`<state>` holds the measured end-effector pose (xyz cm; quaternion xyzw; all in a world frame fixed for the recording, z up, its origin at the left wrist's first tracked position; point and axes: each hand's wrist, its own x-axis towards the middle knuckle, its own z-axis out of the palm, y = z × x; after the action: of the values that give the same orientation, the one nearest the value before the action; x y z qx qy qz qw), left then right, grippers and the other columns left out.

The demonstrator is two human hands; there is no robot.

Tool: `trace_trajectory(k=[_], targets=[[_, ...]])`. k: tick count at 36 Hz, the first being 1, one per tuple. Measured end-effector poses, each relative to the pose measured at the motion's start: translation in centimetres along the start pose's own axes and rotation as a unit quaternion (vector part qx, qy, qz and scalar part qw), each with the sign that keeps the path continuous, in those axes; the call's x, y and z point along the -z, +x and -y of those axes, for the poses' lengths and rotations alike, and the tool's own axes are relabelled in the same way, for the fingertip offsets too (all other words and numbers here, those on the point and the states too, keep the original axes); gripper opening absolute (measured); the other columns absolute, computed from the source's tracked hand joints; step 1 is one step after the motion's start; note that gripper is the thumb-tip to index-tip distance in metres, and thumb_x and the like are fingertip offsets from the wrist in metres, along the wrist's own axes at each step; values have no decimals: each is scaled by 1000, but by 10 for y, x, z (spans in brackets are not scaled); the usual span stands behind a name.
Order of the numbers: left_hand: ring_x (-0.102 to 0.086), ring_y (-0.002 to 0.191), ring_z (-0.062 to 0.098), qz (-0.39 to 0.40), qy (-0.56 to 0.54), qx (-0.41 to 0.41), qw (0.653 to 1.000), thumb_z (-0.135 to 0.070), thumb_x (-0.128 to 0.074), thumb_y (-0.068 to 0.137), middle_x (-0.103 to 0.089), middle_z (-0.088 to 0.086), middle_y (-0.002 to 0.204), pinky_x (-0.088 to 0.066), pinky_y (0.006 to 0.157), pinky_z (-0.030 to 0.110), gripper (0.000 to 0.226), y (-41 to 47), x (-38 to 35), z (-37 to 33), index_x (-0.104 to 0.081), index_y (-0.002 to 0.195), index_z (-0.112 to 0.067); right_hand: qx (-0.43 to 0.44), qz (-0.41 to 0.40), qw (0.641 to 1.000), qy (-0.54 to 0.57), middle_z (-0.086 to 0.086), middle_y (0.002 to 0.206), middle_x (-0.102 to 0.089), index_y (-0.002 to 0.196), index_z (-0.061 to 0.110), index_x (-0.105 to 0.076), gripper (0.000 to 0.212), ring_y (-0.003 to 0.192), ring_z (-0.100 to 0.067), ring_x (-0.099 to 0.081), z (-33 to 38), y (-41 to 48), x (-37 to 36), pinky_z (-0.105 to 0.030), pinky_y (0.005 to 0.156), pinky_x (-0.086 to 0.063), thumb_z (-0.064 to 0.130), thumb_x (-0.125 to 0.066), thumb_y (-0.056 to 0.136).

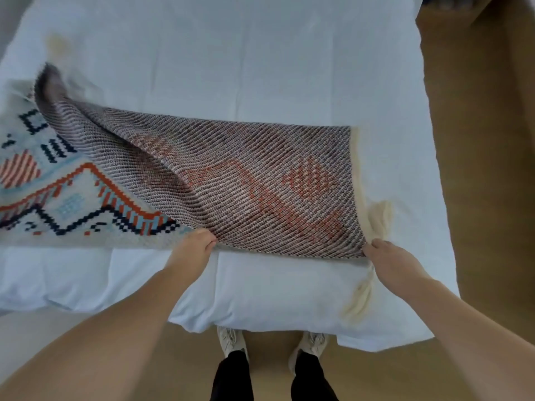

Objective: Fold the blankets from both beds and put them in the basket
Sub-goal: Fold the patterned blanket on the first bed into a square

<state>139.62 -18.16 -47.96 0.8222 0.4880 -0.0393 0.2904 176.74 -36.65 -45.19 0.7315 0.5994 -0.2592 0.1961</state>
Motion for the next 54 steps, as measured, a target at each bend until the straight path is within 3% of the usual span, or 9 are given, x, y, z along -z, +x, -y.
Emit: trace_trajectory(k=[7, 12, 16, 21, 27, 30, 34, 44, 54], targets=[[-62, 82, 30, -15, 31, -2, 999, -6, -61, 89, -70, 10, 89, -53, 77, 41, 13, -4, -24, 18, -73, 87, -3, 25, 17, 999, -40, -3, 118, -54, 117, 17, -54, 37, 110, -22, -53, 8, 15, -31, -32, 88, -45, 2, -34, 90], [-53, 118, 30, 4, 65, 48, 997, -10, -49, 96, -60, 2, 133, -43, 101, 39, 32, -7, -24, 3, -65, 123, -10, 4, 44, 998, -50, 0, 124, -55, 123, 18, -54, 40, 112, -23, -57, 9, 16, -31, -33, 90, -47, 7, -32, 92], [-42, 132, 23, 19, 68, 78, 995, -13, -44, 97, -47, -2, 146, -32, 110, 35, 41, -25, -14, -5, -53, 137, -17, -4, 47, 999, -21, 1, 122, -59, 120, 21, -56, 39, 110, -24, -59, 12, 7, -21, -34, 91, -49, 11, -32, 92], [-51, 115, 24, 2, 34, 126, 992, -13, -43, 94, -58, 2, 131, -47, 92, 36, 41, -60, 25, -19, -54, 132, -25, 17, 18, 1000, -10, 2, 111, -62, 109, 18, -60, 31, 106, -20, -59, 30, -7, 18, -31, 86, -49, 8, -37, 90], [-52, 122, 21, -58, -35, 189, 980, -15, -46, 96, -57, 3, 134, -43, 101, 35, 38, -111, 84, -29, -57, 131, -21, 64, -28, 997, 40, 0, 94, -61, 89, 17, -62, 23, 92, -24, -60, 83, -21, 90, -34, 74, -49, 9, -40, 89], [-53, 121, 22, -84, -52, 208, 973, -14, -45, 97, -57, 3, 134, -44, 100, 35, 37, -136, 113, -31, -57, 131, -20, 96, -60, 991, 65, 3, 73, -54, 63, 22, -45, 28, 75, -21, -58, 117, -29, 129, -35, 67, -50, 9, -42, 88], [-53, 120, 20, -121, -63, 217, 967, -15, -43, 98, -56, 1, 134, -45, 97, 35, 37, -166, 145, -22, -56, 132, -21, 128, -98, 984, 75, 4, 72, -58, 69, 20, -52, 25, 67, -17, -57, 167, -41, 170, -39, 65, -53, 13, -41, 90], [-51, 123, 18, -150, -97, 204, 963, -15, -42, 99, -55, 0, 135, -43, 99, 31, 37, -224, 205, 86, -54, 134, -19, 145, -133, 979, 49, 1, 72, -61, 69, 16, -55, 24, 69, -21, -58, 313, -60, 215, -40, 67, -52, 15, -43, 90], [-48, 124, 18, -144, -65, 223, 962, -15, -41, 99, -54, -1, 137, -40, 102, 33, 37, -269, 276, 229, -55, 132, -20, 175, -114, 977, 44, 3, 66, -54, 59, 21, -41, 33, 64, -20, -53, 473, -43, 225, -34, 57, -41, 17, -42, 92]])
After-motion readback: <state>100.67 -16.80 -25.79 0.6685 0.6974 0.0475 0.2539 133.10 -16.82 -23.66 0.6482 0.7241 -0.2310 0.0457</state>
